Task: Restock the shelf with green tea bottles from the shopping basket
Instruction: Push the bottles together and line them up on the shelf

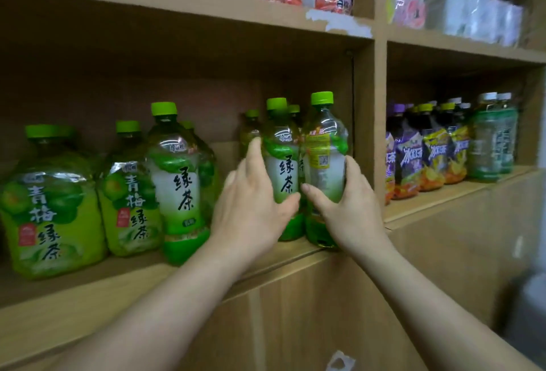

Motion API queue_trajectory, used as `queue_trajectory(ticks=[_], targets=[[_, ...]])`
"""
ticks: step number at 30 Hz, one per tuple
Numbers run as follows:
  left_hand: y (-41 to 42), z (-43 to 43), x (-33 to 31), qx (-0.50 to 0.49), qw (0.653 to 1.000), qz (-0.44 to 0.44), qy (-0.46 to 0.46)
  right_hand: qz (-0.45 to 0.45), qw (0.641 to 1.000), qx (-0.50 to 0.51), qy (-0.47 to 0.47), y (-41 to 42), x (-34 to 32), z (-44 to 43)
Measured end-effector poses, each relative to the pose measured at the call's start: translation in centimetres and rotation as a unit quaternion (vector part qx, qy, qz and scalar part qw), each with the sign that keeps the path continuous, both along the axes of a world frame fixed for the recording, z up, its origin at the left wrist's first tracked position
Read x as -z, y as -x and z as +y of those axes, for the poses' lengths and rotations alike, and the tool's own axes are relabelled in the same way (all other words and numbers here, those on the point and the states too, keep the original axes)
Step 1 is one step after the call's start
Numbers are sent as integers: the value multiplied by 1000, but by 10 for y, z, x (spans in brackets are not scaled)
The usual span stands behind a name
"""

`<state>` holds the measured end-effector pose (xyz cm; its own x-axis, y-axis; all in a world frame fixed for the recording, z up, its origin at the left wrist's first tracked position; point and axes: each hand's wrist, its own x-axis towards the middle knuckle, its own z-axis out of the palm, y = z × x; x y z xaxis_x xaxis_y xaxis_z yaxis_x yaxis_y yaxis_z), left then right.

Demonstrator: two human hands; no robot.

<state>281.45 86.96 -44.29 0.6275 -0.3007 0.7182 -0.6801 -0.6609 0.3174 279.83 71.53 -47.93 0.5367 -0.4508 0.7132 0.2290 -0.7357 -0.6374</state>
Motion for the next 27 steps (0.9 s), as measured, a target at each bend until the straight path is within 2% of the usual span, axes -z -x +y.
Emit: queue_trajectory(ticks=[2,4,8,12,16,21,27], targets=[[-17,-22,1,7,989,136,55,-6,999,25,30,3,4,-3],[-32,-33,2,3,976,192,104,-17,999,23,45,7,8,-7],[-52,-39,2,-26,976,184,114,-36,998,-8,41,13,9,-17],[-88,-46,1,-41,962,219,158,-41,998,-39,-2,10,9,-22],[-114,-57,1,-93,967,180,152,-42,999,-27,-13,4,8,-22],[-132,-63,11,-105,969,143,173,-21,1000,-9,-15,-11,6,-22],[-138,-64,8,-112,974,128,150,6,1000,18,-17,-29,3,-17]])
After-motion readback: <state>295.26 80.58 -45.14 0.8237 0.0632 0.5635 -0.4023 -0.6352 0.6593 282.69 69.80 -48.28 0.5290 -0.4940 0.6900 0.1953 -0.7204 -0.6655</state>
